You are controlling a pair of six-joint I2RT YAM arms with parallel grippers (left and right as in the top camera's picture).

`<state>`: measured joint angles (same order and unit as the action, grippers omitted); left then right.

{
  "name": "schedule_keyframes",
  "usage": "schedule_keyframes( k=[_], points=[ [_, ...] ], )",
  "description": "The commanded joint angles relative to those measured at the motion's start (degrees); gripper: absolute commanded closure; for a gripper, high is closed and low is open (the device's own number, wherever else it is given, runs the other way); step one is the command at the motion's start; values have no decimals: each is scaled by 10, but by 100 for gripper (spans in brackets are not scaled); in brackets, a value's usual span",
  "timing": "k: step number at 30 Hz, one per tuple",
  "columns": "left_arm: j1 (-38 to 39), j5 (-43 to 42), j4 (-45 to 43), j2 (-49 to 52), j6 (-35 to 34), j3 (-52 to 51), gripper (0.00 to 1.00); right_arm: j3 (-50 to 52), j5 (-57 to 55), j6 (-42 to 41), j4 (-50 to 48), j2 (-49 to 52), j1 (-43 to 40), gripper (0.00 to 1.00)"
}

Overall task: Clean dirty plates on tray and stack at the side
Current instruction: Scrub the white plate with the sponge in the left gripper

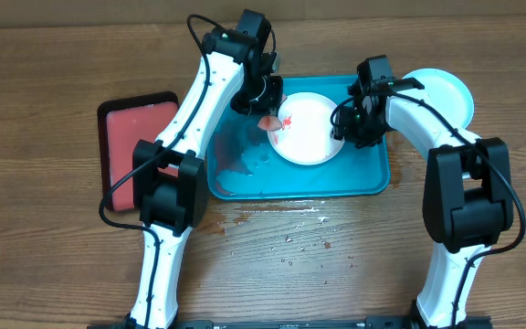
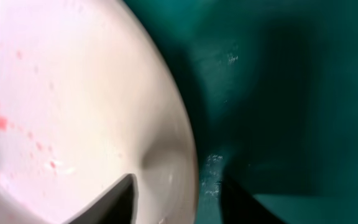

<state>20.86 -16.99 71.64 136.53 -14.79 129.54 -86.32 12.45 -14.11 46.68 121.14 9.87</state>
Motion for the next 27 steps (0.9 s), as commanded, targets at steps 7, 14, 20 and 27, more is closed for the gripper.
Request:
schedule_keyframes(
  k=[7, 14, 20, 27],
  points=[
    [19, -4, -40, -18, -67, -1, 96, 8, -53, 4, -36, -5, 0, 49],
    [39, 24, -58, -16, -106, -2, 96, 8, -53, -20, -41, -5, 2, 77],
    [57, 24, -70, 2, -137, -2, 96, 8, -53, -26, -31, -5, 2, 82],
    [87, 21, -105, 52, -190, -2, 96, 8, -44, -26, -18, -5, 2, 87]
  ],
)
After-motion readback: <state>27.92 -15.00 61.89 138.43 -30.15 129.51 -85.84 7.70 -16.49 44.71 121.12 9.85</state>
